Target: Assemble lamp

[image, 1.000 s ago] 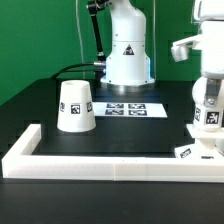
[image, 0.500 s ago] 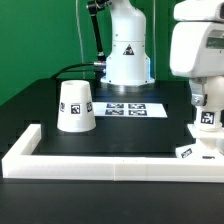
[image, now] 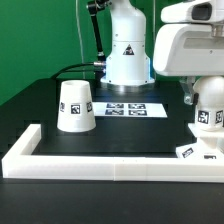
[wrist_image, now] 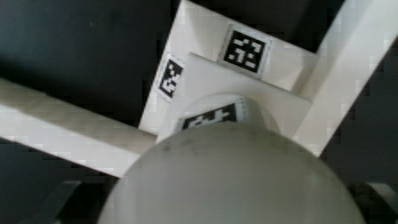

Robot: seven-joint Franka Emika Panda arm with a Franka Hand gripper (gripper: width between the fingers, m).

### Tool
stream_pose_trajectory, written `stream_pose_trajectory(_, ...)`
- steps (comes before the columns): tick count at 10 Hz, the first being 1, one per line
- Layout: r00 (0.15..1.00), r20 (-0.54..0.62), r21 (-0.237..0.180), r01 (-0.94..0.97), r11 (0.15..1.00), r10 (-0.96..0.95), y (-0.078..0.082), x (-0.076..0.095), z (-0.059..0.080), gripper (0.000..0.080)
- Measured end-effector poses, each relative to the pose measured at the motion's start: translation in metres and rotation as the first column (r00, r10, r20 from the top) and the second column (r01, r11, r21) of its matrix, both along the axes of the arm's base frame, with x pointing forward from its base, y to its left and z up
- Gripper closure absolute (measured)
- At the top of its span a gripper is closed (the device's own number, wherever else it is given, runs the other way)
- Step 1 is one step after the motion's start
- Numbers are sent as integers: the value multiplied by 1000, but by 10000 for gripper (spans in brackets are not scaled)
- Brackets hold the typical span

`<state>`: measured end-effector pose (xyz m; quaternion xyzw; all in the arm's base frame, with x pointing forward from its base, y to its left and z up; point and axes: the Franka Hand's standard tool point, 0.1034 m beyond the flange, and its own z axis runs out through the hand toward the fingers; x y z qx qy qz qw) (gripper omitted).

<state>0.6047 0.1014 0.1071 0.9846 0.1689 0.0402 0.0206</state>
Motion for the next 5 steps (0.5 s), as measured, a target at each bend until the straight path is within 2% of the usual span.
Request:
stream_pose_trajectory(1, 999, 1, 5, 48, 999, -48, 0, 0, 0, 223)
stream_pose_trajectory(2, 984, 2, 25, 180, 983, -180, 0, 0, 0, 223)
stream_pose_trajectory(5, 887, -1, 71, 461, 885, -462, -1, -1, -1, 223)
